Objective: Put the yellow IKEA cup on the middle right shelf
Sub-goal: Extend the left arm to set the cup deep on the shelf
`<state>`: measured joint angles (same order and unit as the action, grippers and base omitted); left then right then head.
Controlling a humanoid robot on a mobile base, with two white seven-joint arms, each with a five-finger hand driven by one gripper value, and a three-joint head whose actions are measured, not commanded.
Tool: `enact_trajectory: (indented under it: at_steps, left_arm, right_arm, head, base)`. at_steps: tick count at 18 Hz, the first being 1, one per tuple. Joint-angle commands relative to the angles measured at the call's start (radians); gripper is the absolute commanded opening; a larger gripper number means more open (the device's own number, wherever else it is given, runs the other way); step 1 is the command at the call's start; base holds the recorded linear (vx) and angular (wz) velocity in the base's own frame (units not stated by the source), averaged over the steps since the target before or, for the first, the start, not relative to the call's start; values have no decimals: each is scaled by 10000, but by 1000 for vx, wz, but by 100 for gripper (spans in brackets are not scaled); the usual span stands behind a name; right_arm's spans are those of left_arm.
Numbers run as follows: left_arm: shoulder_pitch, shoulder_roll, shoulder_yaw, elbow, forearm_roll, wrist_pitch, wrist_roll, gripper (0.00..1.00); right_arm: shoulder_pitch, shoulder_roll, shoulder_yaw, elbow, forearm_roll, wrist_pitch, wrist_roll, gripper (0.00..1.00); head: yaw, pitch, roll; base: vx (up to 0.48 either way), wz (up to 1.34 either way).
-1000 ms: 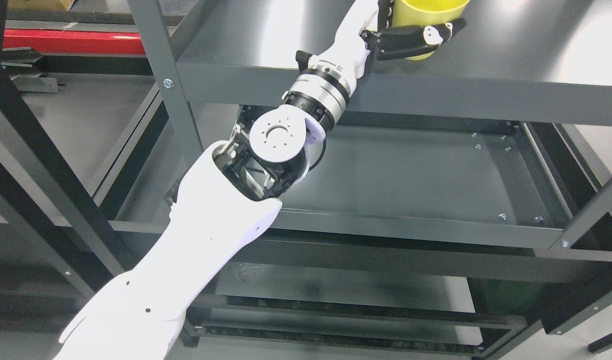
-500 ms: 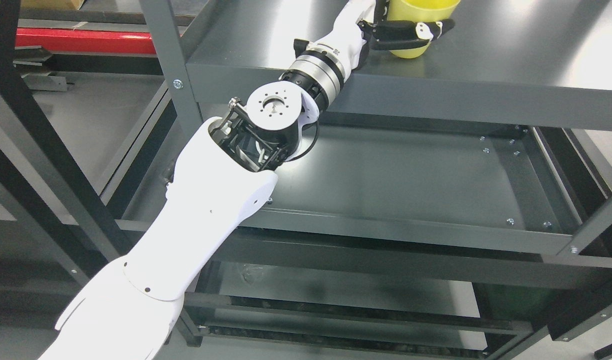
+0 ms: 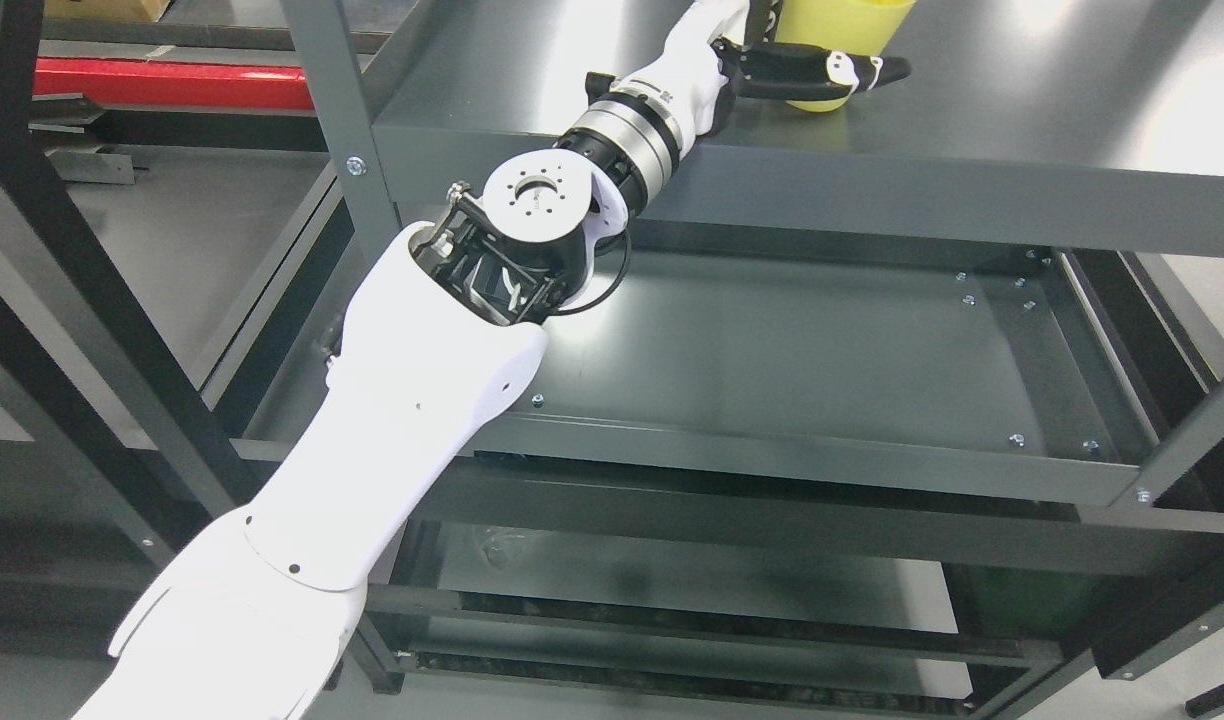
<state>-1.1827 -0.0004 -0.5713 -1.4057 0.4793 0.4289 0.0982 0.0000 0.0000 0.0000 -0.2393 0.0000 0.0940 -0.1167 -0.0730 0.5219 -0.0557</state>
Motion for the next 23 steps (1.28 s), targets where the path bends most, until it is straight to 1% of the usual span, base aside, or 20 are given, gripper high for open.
enact_trajectory:
  at_steps: [1, 6, 12, 13, 15, 16, 17, 19, 20, 21, 23]
  left_arm:
    - [-30, 179, 911, 83, -23, -55, 15, 98]
    - [-46, 179, 1463, -622, -23, -40, 15, 98]
    - [-15, 179, 1679, -1527, -7, -25, -62, 98]
    - [46, 179, 1694, -1711, -7, -25, -290, 98]
    - [184, 179, 1832, -2079, -7, -40, -1055, 98]
    - [260, 179, 1908, -2202, -7, -40, -1697, 98]
    - [337, 416, 2046, -2370, -7, -40, -2493, 98]
    - [597, 937, 2612, -2754, -7, -71, -4683, 97]
    - [690, 1122, 2812, -2862, -7, -116, -5469, 97]
    - [751, 1322, 3027, -2924, -7, -269, -6160, 97]
    - [904, 1674, 3243, -3199, -7, -667, -7068, 96]
  right_arm:
    - [138, -175, 168, 0, -245, -4, 1, 99]
    - [138, -175, 168, 0, -245, -4, 1, 99]
    - [138, -175, 168, 0, -245, -4, 1, 99]
    - [138, -175, 168, 0, -245, -4, 1, 99]
    - [138, -175, 168, 0, -245, -4, 1, 99]
    - [138, -175, 168, 0, -245, -4, 1, 99]
    - [138, -175, 168, 0, -245, -4, 1, 99]
    - [138, -175, 168, 0, -245, -4, 1, 99]
    - [138, -175, 168, 0, -245, -4, 1, 99]
    - [138, -175, 168, 0, -245, -4, 1, 99]
    - [138, -175, 168, 0, -245, -4, 1, 99]
  head:
    - [0, 0, 0]
    - [0, 0, 0]
    - [0, 0, 0]
    - [0, 0, 0]
    - [0, 0, 0]
    - [0, 0, 0]
    - [0, 0, 0]
    - [0, 0, 0]
    - [0, 0, 0]
    - [0, 0, 0]
    - [0, 0, 0]
  base:
    - [-8, -19]
    - [-10, -46]
    - [2, 19]
    - [0, 0]
    - [0, 0]
    - [0, 0]
    - [0, 0]
    - [0, 0]
    - [0, 0]
    - [-7, -13]
    - [-11, -8]
